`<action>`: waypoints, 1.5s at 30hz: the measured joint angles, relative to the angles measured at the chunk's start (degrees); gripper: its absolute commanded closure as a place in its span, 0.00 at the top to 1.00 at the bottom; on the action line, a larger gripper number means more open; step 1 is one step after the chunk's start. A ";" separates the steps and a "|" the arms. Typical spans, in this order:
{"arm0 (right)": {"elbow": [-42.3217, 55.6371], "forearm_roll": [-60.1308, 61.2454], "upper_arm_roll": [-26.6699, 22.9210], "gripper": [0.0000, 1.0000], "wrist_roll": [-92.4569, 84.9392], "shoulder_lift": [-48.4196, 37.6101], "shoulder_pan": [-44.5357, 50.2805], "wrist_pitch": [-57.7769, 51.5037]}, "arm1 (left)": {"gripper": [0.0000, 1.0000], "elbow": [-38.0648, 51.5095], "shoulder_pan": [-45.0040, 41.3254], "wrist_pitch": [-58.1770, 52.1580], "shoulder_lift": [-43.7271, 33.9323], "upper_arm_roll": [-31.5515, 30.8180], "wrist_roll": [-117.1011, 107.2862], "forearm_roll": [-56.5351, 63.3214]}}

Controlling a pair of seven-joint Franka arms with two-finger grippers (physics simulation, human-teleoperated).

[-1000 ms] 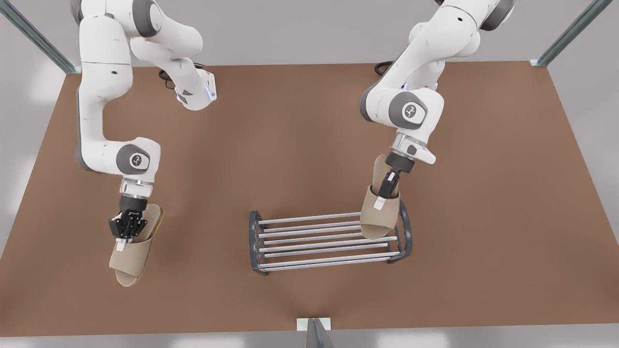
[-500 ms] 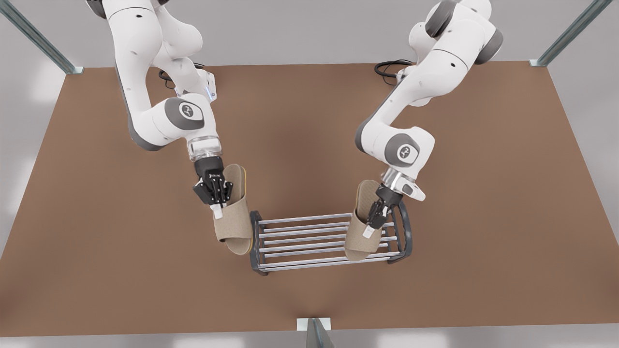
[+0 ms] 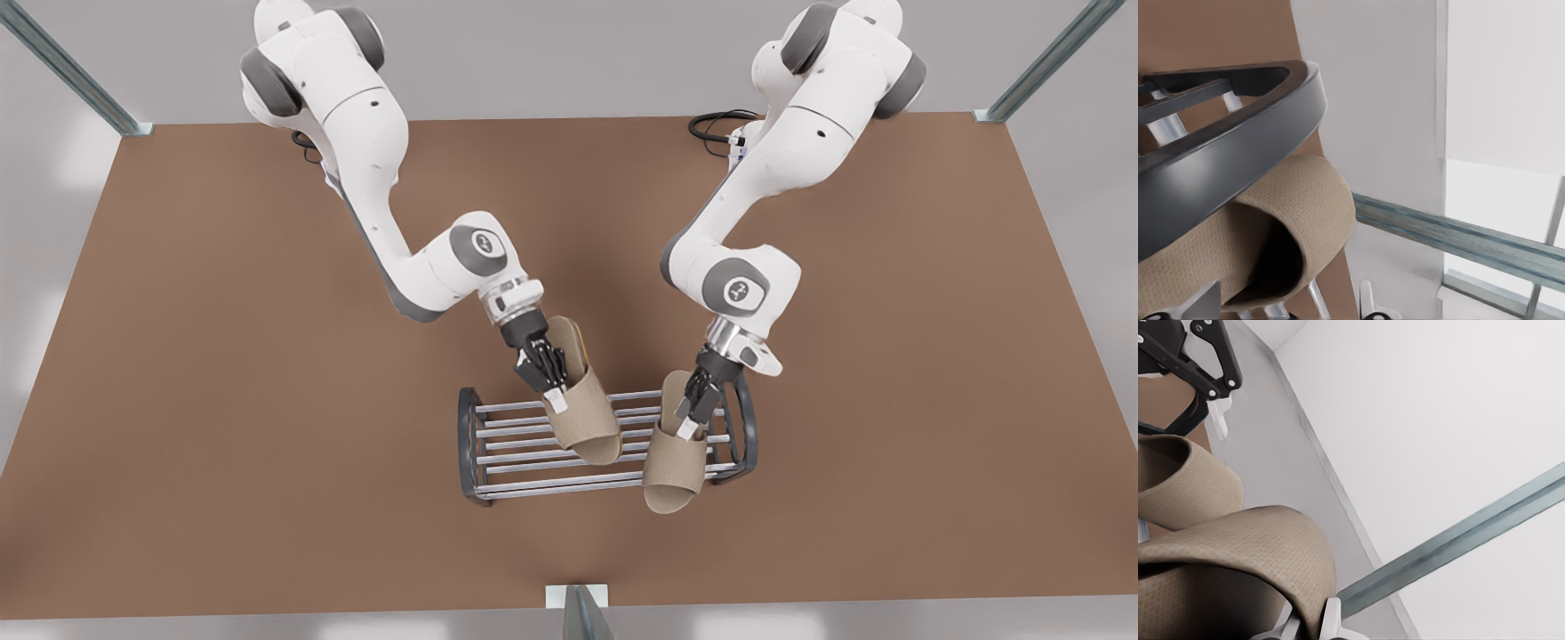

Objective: Place the right shoe on the shoe rack with the right arm, and place the left shoe on the shoe rack with the left arm

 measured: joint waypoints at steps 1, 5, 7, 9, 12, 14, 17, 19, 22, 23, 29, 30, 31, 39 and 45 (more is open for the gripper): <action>0.02 0.08 -0.37 0.21 -0.05 0.13 -0.18 -0.39 | 1.00 -4.18 -0.05 0.37 -5.64 -0.01 -0.05 -0.71; 0.16 0.03 -1.54 0.21 -0.20 2.73 -0.42 -2.98 | 1.00 -16.84 -2.43 2.89 -28.29 -0.44 -0.24 -4.09; 1.64 -0.06 -1.74 0.21 -0.27 4.55 -0.39 -4.18 | 1.00 -18.10 -7.22 4.17 -31.59 1.41 0.83 -4.70; 2.20 -0.10 -1.93 0.21 -0.41 5.50 -0.36 -5.49 | 1.00 -18.62 -11.30 5.01 -30.64 6.25 3.61 -5.02; 2.30 0.09 -2.08 0.54 -0.62 6.52 -0.34 -7.94 | 1.00 -19.88 -12.04 5.50 -27.85 14.53 10.70 -5.24; 2.31 0.26 -2.15 0.71 -0.67 6.93 -0.36 -9.70 | 1.00 -20.34 -12.34 4.58 -27.06 20.51 16.40 -5.13; 1.95 0.38 -2.19 1.00 -0.69 7.75 -0.36 -12.16 | 1.00 -20.92 -12.04 -1.10 -25.28 29.19 24.42 -1.12; 1.87 0.39 -2.44 1.00 -0.68 8.19 -0.37 -13.33 | 1.00 -21.91 -9.95 -8.10 -23.59 34.58 28.87 5.00; 1.99 0.43 -2.60 1.00 -0.72 8.64 -0.37 -14.18 | 1.00 -15.10 -3.39 -25.44 -22.48 44.16 28.66 35.01; 2.04 0.43 -2.65 1.00 -0.74 8.86 -0.36 -14.31 | 1.00 -10.93 0.23 -32.10 -22.40 45.32 26.99 45.84; 1.74 0.41 -2.98 1.00 -0.77 9.88 -0.86 -14.74 | 1.00 9.74 0.71 -71.97 -18.78 37.99 13.49 96.07; 1.60 0.41 -2.99 1.00 -0.77 9.65 -1.01 -14.74 | 1.00 8.93 -1.07 -77.34 -20.08 36.62 11.33 101.68; 1.34 0.41 -3.06 1.00 -0.77 9.42 -1.05 -14.74 | 1.00 8.13 -2.26 -81.86 -21.71 35.92 9.14 105.94; -1.52 -0.10 -3.16 1.00 -0.85 8.15 -1.26 -14.80 | 1.00 9.86 2.81 -96.25 -14.83 31.51 -8.44 120.75; -5.58 -0.87 -3.04 1.00 -0.88 4.28 -1.98 -14.72 | 1.00 17.70 7.44 -97.66 -9.59 22.22 -18.17 121.67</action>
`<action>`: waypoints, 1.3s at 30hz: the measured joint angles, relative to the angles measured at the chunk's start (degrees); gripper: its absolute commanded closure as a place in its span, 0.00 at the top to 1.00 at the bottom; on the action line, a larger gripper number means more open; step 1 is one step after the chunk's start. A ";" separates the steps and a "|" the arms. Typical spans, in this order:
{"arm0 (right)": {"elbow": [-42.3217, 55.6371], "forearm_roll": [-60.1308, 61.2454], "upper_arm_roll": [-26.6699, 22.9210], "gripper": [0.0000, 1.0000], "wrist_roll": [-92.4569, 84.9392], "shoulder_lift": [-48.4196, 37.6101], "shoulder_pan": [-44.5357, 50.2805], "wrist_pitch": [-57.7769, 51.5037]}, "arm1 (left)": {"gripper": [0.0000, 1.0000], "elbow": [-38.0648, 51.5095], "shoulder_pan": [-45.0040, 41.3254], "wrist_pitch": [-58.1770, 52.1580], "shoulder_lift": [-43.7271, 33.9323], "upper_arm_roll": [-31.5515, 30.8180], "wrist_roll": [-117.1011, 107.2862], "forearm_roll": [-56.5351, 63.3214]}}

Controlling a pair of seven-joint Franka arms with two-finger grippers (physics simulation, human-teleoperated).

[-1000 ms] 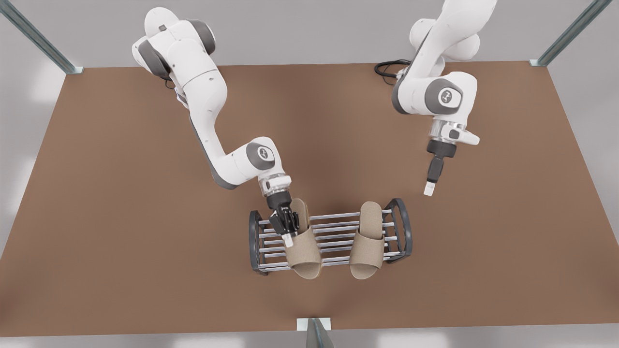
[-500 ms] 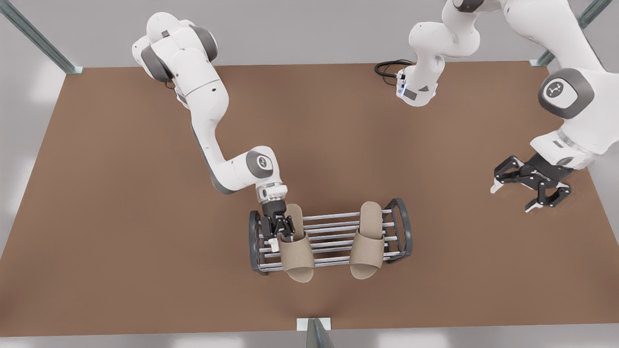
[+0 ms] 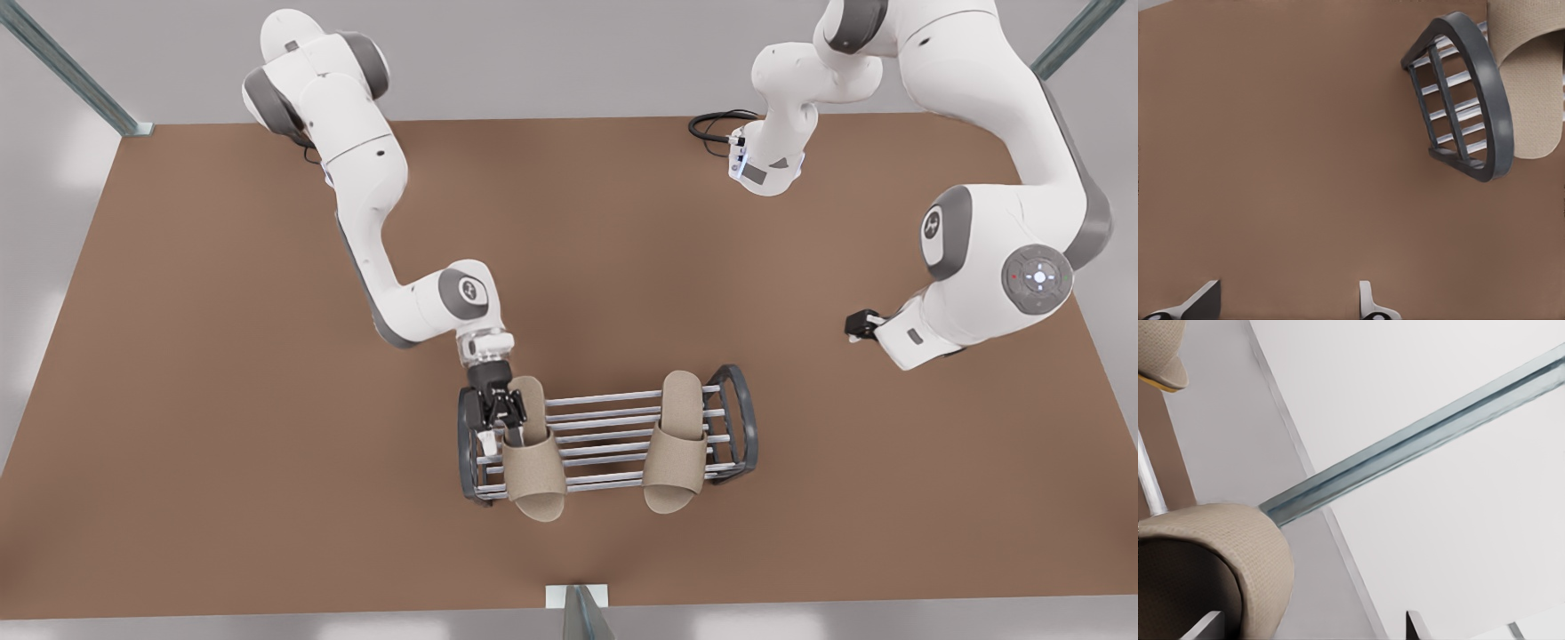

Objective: Place the right shoe on the shoe rack with the right arm, and place the left shoe on the shoe rack with the left arm

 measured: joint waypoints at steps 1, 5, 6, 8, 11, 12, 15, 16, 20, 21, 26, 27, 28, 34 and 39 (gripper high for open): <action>-0.61 -0.14 0.04 1.00 0.00 -0.54 -0.17 0.04 | 1.00 0.11 0.04 -0.14 -0.03 -0.31 -1.38 0.05; -1.73 -0.60 0.36 1.00 -0.02 -1.79 -0.93 0.21 | 1.00 0.22 0.07 -0.54 -0.12 -0.61 -6.22 0.14; -1.74 -0.70 0.38 1.00 -0.03 -1.84 -1.02 0.24 | 1.00 0.22 0.05 -0.61 -0.13 -0.66 -7.28 0.16; -1.83 -0.83 0.40 1.00 -0.03 -1.88 -1.14 0.29 | 1.00 0.21 0.01 -0.72 -0.32 -0.70 -9.23 0.18; -2.62 -1.12 0.40 1.00 -0.05 -2.42 -1.26 0.41 | 1.00 0.20 0.06 -0.82 -0.68 -0.83 -11.79 0.26; -3.15 -1.19 0.40 1.00 -0.06 -2.73 -1.27 0.43 | 1.00 0.20 0.04 -0.85 -0.76 -0.99 -12.56 0.35; -4.82 -1.76 0.48 1.00 -0.10 -3.73 -1.28 0.47 | 1.00 0.13 -0.01 -0.90 -0.83 -1.21 -14.80 0.52; -5.22 -1.87 0.50 1.00 -0.11 -4.07 -1.36 0.48 | 1.00 0.12 0.00 -0.92 -0.84 -1.24 -15.48 0.56; -8.30 -2.11 1.46 1.00 -0.12 -8.20 -2.32 0.64 | 1.00 0.06 0.01 -0.97 -1.19 -1.24 -17.86 0.67; -9.30 -2.10 2.07 1.00 -0.14 -10.50 -2.72 0.97 | 1.00 0.04 0.02 -0.97 -1.24 -1.24 -18.38 0.68; -10.16 7.77 6.62 1.00 -0.22 -21.62 -7.15 7.21 | 1.00 -0.06 0.02 -1.03 -1.68 -1.24 -20.64 0.71; -10.10 14.13 8.41 1.00 -0.24 -22.25 -8.32 7.63 | 1.00 -0.05 0.02 -1.03 -1.70 -1.24 -21.02 0.71; -9.85 21.76 12.40 1.00 -0.37 -22.44 -10.03 6.19 | 1.00 -0.04 0.02 -1.04 -1.71 -1.24 -21.38 0.72; 2.89 100.24 0.88 1.00 -17.46 -25.46 -19.59 -23.14 | 1.00 -0.01 0.02 -1.08 -1.72 -1.24 -23.16 0.72; 1.51 133.12 -5.16 1.00 -34.38 -25.58 -28.46 -40.40 | 1.00 -0.05 0.03 -1.12 -1.64 -1.27 -24.18 0.72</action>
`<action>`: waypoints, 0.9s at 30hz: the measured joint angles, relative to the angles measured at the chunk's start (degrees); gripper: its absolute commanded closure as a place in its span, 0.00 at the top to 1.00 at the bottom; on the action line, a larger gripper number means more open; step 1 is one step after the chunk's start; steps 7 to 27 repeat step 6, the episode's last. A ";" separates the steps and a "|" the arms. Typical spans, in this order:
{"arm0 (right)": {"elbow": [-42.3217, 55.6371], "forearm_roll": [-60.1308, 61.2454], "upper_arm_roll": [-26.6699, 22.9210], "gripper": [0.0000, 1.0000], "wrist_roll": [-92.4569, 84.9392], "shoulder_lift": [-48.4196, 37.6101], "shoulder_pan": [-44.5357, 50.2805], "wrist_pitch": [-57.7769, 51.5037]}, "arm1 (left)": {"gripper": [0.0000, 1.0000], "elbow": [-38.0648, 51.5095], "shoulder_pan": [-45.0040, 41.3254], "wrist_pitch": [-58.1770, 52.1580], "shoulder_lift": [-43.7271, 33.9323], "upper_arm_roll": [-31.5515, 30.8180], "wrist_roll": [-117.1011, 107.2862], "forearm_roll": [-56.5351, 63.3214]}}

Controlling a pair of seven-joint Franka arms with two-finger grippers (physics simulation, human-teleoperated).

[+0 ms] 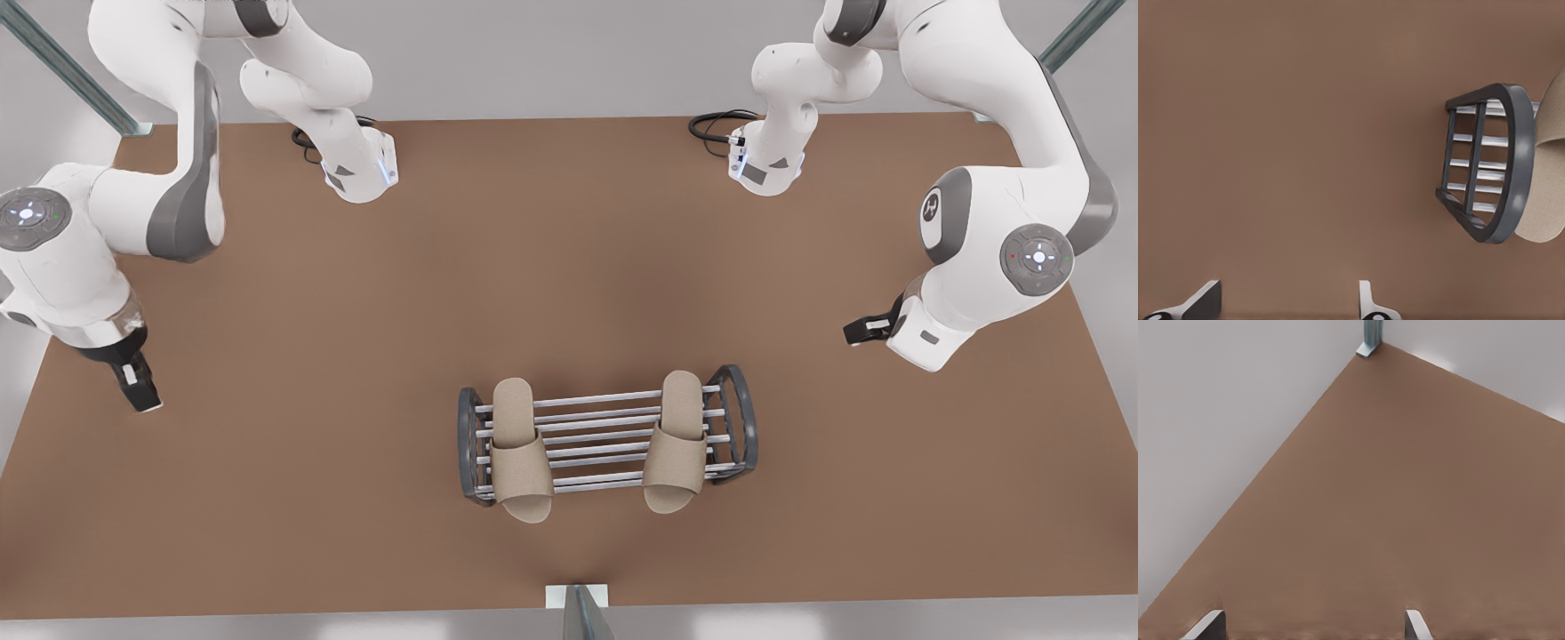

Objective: Place the right shoe on the shoe rack with the right arm, and place the left shoe on the shoe rack with the left arm

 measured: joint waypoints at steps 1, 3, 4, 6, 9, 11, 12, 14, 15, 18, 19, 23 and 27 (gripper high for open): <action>-0.51 3.43 -0.01 1.00 -2.87 0.37 0.79 -1.70 | 1.00 -0.09 -0.02 0.00 0.08 0.00 -0.15 0.00; -0.82 8.22 0.13 1.00 -8.16 1.50 2.28 -4.04 | 1.00 -0.17 -0.01 -0.01 0.16 -0.04 -0.43 0.00; -0.61 9.58 0.07 1.00 -10.65 1.62 2.60 -4.96 | 1.00 -0.18 -0.01 -0.01 0.21 -0.05 -0.55 -0.02; 1.00 10.94 -0.21 1.00 -15.22 1.33 2.32 -6.59 | 1.00 -0.19 -0.01 -0.02 0.25 -0.06 -0.79 -0.04; 1.00 10.94 -0.21 1.00 -15.22 1.33 2.32 -6.59 | 1.00 -0.19 -0.01 -0.02 0.25 -0.06 -0.79 -0.04; 1.00 10.94 -0.21 1.00 -15.22 1.33 2.32 -6.59 | 1.00 -0.19 -0.01 -0.02 0.25 -0.06 -0.79 -0.04; 1.00 10.94 -0.21 1.00 -15.22 1.33 2.32 -6.59 | 1.00 -0.19 -0.01 -0.02 0.25 -0.06 -0.79 -0.04; 1.00 10.94 -0.21 1.00 -15.22 1.33 2.32 -6.59 | 1.00 -0.19 -0.01 -0.02 0.25 -0.06 -0.79 -0.04; 1.00 10.94 -0.21 1.00 -15.22 1.33 2.32 -6.59 | 1.00 -0.19 -0.01 -0.02 0.25 -0.06 -0.79 -0.04; 1.00 10.94 -0.21 1.00 -15.22 1.33 2.32 -6.59 | 1.00 -0.19 -0.01 -0.02 0.25 -0.06 -0.79 -0.04; 1.00 10.94 -0.21 1.00 -15.22 1.33 2.32 -6.59 | 1.00 -0.19 -0.01 -0.02 0.25 -0.06 -0.79 -0.04; 1.00 10.94 -0.21 1.00 -15.22 1.33 2.32 -6.59 | 1.00 -0.19 -0.01 -0.02 0.25 -0.06 -0.79 -0.04; 1.00 10.94 -0.21 1.00 -15.22 1.33 2.32 -6.59 | 1.00 -0.19 -0.01 -0.02 0.25 -0.06 -0.79 -0.04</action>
